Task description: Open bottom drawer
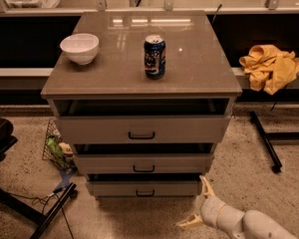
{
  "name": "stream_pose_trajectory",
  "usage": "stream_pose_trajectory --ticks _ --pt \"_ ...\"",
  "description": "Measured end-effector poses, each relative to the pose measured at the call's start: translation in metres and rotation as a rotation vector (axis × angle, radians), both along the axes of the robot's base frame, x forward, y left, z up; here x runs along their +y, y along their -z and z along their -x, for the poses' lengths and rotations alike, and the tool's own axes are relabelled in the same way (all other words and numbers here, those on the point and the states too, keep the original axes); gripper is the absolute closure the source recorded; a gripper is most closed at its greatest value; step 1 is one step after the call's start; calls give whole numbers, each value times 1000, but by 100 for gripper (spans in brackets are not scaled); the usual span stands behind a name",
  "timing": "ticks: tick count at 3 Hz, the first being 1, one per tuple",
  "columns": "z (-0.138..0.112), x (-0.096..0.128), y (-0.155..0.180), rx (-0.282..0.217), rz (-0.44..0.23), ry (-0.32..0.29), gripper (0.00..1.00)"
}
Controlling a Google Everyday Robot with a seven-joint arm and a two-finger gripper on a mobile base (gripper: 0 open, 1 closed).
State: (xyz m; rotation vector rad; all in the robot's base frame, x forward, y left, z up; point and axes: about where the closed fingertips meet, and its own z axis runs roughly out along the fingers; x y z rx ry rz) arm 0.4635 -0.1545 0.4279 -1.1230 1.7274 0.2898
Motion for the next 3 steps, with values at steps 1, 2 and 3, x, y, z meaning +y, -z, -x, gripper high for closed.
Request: stream_pose_trajectory --ticks 1,2,3 --pt "-1 19 57 27 -39 -13 0" --pt "-7 33 104 58 -69 -18 0" --pt "-7 33 104 58 -69 -18 0"
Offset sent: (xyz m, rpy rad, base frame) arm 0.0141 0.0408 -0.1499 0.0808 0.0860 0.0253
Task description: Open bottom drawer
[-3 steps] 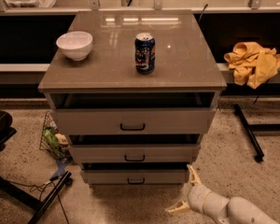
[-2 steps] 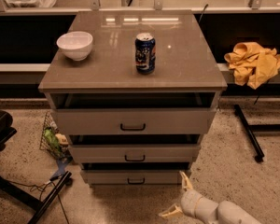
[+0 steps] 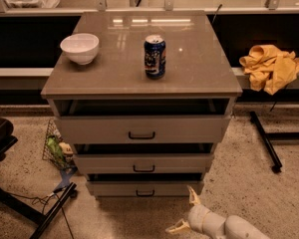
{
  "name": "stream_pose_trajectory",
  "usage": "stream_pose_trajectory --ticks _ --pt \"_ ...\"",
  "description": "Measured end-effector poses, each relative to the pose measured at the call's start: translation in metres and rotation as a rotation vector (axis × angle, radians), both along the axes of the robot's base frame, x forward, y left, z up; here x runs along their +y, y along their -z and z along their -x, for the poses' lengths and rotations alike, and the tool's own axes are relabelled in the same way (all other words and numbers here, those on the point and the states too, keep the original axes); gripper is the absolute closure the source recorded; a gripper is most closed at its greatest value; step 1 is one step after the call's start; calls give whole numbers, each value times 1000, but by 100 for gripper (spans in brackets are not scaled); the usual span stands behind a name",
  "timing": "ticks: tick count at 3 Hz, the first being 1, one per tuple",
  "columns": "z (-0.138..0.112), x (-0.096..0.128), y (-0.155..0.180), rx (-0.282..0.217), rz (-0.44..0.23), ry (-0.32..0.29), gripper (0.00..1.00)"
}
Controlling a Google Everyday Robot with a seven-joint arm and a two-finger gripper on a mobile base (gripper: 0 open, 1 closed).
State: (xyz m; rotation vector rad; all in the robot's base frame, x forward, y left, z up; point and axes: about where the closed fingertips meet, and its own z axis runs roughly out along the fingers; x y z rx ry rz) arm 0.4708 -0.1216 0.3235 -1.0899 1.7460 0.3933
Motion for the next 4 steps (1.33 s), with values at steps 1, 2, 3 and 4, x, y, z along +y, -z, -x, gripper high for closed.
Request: stream_pose_trajectory --ticks 1,2,3,4 --pt "-13 8 5 -2 19 -13 0" --pt "-40 15 20 8 78 -33 0" --pt "-71 29 45 24 147 -67 0" --pt "-71 30 45 24 147 -68 0"
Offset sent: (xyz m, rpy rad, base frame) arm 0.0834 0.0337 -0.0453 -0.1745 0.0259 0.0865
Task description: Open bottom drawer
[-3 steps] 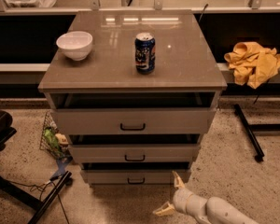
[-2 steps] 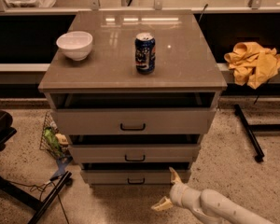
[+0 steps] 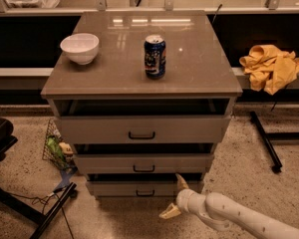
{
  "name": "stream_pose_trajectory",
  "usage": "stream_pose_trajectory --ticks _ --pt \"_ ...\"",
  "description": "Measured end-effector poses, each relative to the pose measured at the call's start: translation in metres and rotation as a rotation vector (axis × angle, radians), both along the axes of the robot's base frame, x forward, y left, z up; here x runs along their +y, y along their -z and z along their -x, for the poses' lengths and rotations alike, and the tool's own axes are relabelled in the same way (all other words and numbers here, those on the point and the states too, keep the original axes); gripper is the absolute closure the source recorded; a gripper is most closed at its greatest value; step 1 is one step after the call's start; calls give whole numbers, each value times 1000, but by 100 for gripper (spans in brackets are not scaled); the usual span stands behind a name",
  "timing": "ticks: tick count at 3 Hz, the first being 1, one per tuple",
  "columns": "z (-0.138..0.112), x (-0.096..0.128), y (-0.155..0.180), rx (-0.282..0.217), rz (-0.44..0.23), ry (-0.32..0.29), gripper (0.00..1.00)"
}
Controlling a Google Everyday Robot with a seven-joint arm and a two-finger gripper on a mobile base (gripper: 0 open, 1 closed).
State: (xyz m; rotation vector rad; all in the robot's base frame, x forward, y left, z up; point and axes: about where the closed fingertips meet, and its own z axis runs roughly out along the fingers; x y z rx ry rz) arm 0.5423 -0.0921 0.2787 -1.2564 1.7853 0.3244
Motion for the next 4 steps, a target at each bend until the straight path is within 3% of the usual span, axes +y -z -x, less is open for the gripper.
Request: stream_pose_trajectory --ticks 1,2,3,4 --pt "-43 7 49 48 39 2 0" --pt "-43 7 49 48 39 1 0" --pt "-51 6 59 51 86 -15 0" --pt "-65 -16 86 72 202 -29 0"
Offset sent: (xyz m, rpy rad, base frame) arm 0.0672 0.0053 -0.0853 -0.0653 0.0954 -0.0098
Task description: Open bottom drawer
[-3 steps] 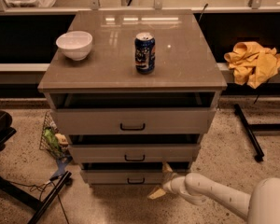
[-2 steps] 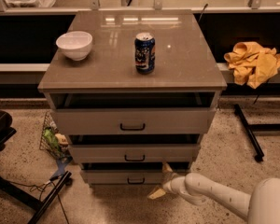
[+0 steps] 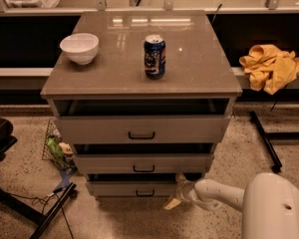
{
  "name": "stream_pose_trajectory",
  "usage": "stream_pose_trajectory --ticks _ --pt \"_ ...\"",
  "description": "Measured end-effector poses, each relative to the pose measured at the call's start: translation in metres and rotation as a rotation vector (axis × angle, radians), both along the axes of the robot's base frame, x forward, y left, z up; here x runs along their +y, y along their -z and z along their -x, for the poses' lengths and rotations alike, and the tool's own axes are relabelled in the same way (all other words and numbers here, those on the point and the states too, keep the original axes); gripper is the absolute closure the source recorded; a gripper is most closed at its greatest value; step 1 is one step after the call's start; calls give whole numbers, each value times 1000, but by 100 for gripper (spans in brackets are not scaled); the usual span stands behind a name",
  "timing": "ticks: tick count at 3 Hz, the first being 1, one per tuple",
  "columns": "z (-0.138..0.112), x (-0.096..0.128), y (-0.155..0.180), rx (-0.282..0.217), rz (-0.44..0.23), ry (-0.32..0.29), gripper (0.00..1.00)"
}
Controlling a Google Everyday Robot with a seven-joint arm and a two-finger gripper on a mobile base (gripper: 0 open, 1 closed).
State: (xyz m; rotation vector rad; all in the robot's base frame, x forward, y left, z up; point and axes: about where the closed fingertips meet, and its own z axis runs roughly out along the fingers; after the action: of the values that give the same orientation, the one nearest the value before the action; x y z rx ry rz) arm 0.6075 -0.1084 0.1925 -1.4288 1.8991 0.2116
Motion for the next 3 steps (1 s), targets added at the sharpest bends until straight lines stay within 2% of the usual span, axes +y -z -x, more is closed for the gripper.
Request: stream_pose_trajectory --ticks 2,3 --pt "10 10 15 28 1 -22 0" --pt "10 13 16 29 -1 -25 25"
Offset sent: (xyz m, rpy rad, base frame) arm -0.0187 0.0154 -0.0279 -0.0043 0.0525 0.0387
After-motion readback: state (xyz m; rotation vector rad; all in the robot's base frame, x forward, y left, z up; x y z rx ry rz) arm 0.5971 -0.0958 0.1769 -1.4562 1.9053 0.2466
